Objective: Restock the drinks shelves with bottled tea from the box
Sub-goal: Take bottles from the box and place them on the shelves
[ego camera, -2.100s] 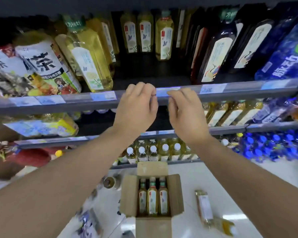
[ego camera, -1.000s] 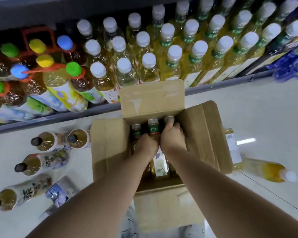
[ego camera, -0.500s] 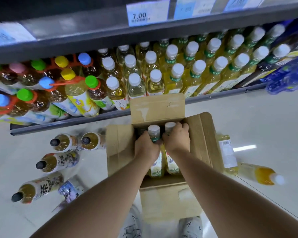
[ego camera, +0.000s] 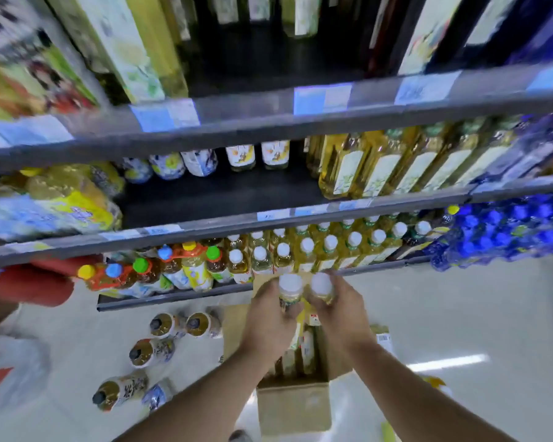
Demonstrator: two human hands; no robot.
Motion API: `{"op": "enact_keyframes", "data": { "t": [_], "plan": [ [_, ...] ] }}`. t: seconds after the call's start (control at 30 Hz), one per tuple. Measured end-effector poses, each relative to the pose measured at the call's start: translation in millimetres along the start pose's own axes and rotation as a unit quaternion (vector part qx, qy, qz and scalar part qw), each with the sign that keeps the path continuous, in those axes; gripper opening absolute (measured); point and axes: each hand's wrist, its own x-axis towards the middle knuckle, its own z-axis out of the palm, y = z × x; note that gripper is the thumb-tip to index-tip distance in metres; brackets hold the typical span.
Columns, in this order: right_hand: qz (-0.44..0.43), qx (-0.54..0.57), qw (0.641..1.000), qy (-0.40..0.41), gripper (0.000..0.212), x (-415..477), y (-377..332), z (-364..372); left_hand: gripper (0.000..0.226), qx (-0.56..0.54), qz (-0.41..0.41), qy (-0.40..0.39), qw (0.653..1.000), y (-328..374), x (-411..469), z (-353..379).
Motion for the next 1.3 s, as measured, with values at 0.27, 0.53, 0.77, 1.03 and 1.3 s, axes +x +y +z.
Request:
{"op": "enact_keyframes", "data": {
  "t": [0.27, 0.53, 0.77, 1.03, 1.3],
  "plan": [
    [-0.155, -0.008, 0.988, 0.002, 0.025, 0.3, -153.2, -147.4, 0.038, -0.010, 0.109, 0.095, 0.989, 169.6, -27.0, -115.6],
    [-0.295, 0.045, 0.952, 0.063, 0.018, -4.0, -267.1, -222.1, 0.044, -0.016, 0.221, 0.201, 0.954, 268.0, -40.7, -207.9],
    [-0.318, 0.077, 0.943, 0.062, 0.037, 41.0, -311.4, -207.8, 0.047, -0.072, 0.197, 0.236, 0.949, 273.6, 0.5, -240.8],
    [-0.270, 0.069, 0.955, 0.102, 0.028, 126.5, -313.7, -163.6, 0.040, -0.043, 0.224, 0.264, 0.937, 272.9, 87.1, -264.9],
    [-0.206, -0.003, 0.972, 0.111, 0.046, 188.5, -356.1, -152.4, 0.036, -0.020, 0.123, 0.230, 0.965, 273.1, 145.1, -281.4]
  ]
}}
